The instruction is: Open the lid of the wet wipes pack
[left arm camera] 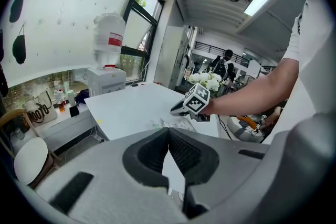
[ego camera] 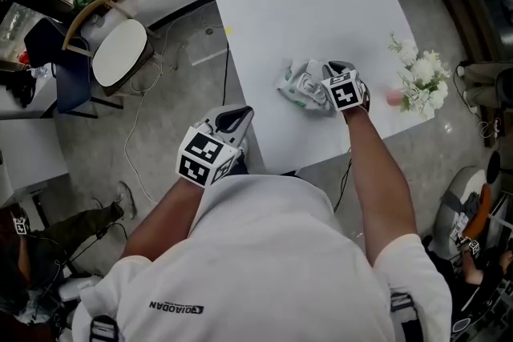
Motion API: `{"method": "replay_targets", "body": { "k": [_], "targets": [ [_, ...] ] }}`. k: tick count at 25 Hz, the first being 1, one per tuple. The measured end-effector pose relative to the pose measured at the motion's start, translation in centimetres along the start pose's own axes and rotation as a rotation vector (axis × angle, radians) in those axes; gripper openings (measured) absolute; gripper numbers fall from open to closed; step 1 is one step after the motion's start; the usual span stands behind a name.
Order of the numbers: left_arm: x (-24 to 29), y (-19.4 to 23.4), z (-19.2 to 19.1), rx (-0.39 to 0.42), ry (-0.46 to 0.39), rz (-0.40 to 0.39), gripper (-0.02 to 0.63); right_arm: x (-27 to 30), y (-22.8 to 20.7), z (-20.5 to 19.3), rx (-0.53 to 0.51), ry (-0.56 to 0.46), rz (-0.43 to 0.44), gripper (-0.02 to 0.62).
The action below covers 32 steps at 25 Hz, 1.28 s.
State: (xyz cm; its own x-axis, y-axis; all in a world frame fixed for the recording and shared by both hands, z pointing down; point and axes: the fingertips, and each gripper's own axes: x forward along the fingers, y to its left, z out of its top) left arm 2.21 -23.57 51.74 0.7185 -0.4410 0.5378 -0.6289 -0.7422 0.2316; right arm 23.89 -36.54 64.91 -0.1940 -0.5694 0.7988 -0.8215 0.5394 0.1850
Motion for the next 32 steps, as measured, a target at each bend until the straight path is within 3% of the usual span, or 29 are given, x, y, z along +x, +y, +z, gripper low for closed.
{"method": "replay_targets", "body": {
  "k": [9,18,32],
  "targets": [
    [0.7,-1.1,2.3,0.073,-0.029,-0.051,0.0,-8.8,1.8,1.5,0.115,-0.173,-0.051,0.058],
    [1.2,-2.9,3.8,0.133,-0.048,-0.113,0.0,-19.1,5.0,1.4,0.401,-0.376,-0.045,0.055],
    [1.3,-5.5,6.3,0.203,-0.078,-0.198,0.0,-27.0,8.4,1.1,0.53,-0.542,-0.06,0.006]
  ]
}}
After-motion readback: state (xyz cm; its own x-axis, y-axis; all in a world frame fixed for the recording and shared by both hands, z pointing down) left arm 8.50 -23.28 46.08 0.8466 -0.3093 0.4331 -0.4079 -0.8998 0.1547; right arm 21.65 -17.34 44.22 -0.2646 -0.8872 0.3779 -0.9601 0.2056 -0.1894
